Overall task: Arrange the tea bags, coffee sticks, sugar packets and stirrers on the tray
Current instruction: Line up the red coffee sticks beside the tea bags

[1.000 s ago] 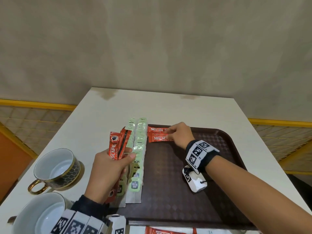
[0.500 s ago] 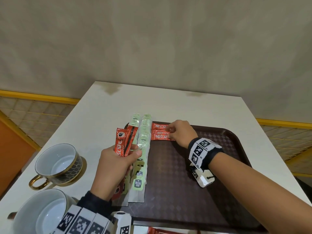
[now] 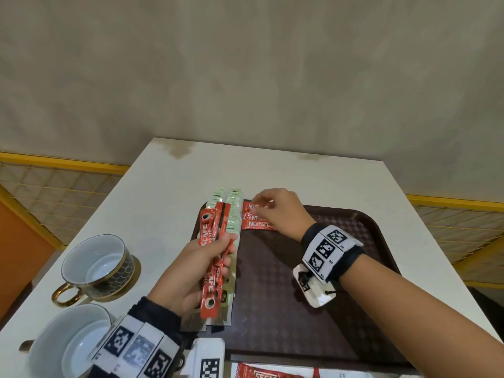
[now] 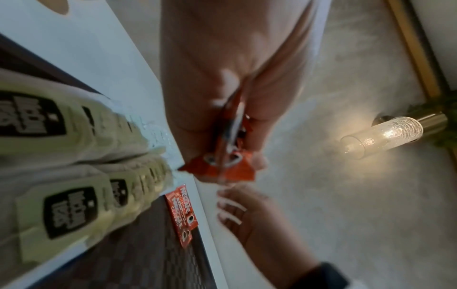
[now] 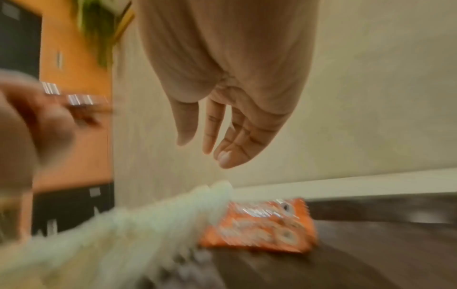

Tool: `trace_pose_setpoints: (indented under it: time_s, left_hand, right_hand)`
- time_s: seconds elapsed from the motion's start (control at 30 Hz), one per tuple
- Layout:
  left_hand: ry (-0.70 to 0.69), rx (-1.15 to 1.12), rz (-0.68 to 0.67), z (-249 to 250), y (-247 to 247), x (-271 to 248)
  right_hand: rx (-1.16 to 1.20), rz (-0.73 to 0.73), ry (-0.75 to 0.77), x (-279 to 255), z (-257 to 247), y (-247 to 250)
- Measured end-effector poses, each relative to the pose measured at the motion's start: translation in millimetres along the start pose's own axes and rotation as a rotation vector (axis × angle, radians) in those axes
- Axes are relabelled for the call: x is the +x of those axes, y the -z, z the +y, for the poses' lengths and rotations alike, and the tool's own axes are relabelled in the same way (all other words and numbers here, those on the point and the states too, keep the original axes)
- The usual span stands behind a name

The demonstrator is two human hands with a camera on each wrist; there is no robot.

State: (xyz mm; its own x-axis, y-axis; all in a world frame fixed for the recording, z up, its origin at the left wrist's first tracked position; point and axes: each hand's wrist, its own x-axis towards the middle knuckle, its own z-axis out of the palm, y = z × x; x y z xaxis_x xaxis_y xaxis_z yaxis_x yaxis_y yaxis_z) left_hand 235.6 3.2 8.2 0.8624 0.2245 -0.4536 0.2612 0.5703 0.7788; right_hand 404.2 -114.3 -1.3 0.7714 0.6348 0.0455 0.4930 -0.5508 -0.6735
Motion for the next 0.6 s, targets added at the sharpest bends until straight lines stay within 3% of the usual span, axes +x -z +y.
trace_pose_setpoints:
  time_s: [0.13, 0.23, 0.43, 0.6]
  left_hand:
    - [0.028, 0.118, -0.13, -3, -12, -7]
    - [0.046, 0.154, -0.207, -7, -22, -17]
    - [0.066, 0.156, -0.297, -14, -26, -34]
    - [0.039, 0.212, -0.333, -16, -30, -42]
  right_hand:
    - [0.637, -0.233, -0.054, -35, -42, 23]
    - [0.66, -0.298, -0.065, -56, -44, 37]
    - [0.659, -0.172, -0.119, -87, -26, 67]
    - [0.664, -0.148, -0.129, -110, -20, 83]
